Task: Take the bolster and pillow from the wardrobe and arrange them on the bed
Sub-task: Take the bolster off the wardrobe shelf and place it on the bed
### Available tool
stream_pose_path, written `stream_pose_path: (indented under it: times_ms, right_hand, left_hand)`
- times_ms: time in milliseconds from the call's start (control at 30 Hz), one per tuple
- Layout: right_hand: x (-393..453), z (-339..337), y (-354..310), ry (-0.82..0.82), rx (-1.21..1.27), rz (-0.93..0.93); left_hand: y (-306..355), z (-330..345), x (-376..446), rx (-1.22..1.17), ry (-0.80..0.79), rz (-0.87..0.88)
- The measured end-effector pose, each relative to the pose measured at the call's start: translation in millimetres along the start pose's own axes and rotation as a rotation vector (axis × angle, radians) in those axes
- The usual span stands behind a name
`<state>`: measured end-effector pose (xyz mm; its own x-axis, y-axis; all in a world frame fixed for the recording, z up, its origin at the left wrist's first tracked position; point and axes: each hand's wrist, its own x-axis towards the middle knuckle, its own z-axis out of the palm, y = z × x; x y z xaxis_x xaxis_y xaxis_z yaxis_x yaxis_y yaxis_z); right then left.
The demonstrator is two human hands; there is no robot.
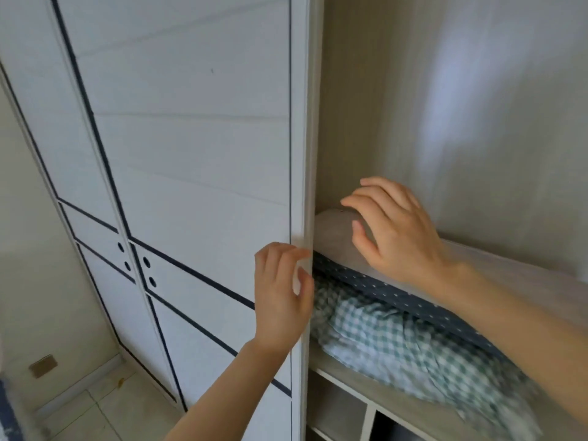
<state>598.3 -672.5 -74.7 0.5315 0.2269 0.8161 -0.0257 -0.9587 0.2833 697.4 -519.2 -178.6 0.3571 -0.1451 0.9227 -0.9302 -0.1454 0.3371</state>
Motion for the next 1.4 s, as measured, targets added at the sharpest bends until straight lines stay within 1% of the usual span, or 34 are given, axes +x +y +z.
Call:
stream_pose_path:
  times_ms: [100, 167, 333, 533, 633, 700, 767, 833, 900, 1000, 1133, 1200, 1300, 1400]
  right_hand:
    - [-38, -1, 22, -0.088, -0.051, 0.083]
    - [-64, -2, 36, -0.152, -0.083, 0.128]
    - [-118, -6, 77, -0.294, -0.163, 0.231]
    - [-158, 6, 137, -0.469, -0.171, 0.36]
    - [-169, 19, 178, -0.547, -0.16, 0.437]
    - [-176, 30, 206, -0.599, -0.155, 0.485]
    - [-183, 45, 233, -0.638, -0.149, 0.534]
    - [-188, 63, 255, -0.689, -0.137, 0.577]
    - [-191, 83, 274, -0.756, -0.126, 0.61]
    - [-195, 112, 298, -0.838, -0.099, 0.657]
    - [-202, 144, 322, -0.969, -0.058, 0.772]
    - [-202, 156, 334, -1.03, -0.019, 0.834]
    - [-201, 168, 352, -1.062, 0.071, 0.901]
    - [-203, 175, 363, -1.099, 0.124, 0.959]
  left_hand:
    - [16, 32, -16, -0.042, -0.128, 0.164]
    - [27, 56, -25, -0.069, -0.197, 0.195]
    - [42, 115, -41, -0.09, -0.389, 0.133]
    - [45, 181, -47, 0.013, -0.657, 0.036]
    - [41, 210, -46, 0.053, -0.727, -0.015]
    - [39, 226, -44, 0.057, -0.695, -0.097]
    - [38, 241, -42, 0.07, -0.635, -0.258]
    - [39, 255, -42, 0.14, -0.563, -0.404]
    - [43, 265, -46, 0.2, -0.498, -0.523]
    - [50, 277, -52, 0.198, -0.38, -0.68]
    - [55, 283, -57, 0.064, -0.259, -0.909]
    - [57, 285, -59, 0.004, -0.205, -0.967]
    - [57, 291, -58, -0.047, -0.189, -1.042]
    - [60, 294, -53, -0.182, -0.151, -1.232]
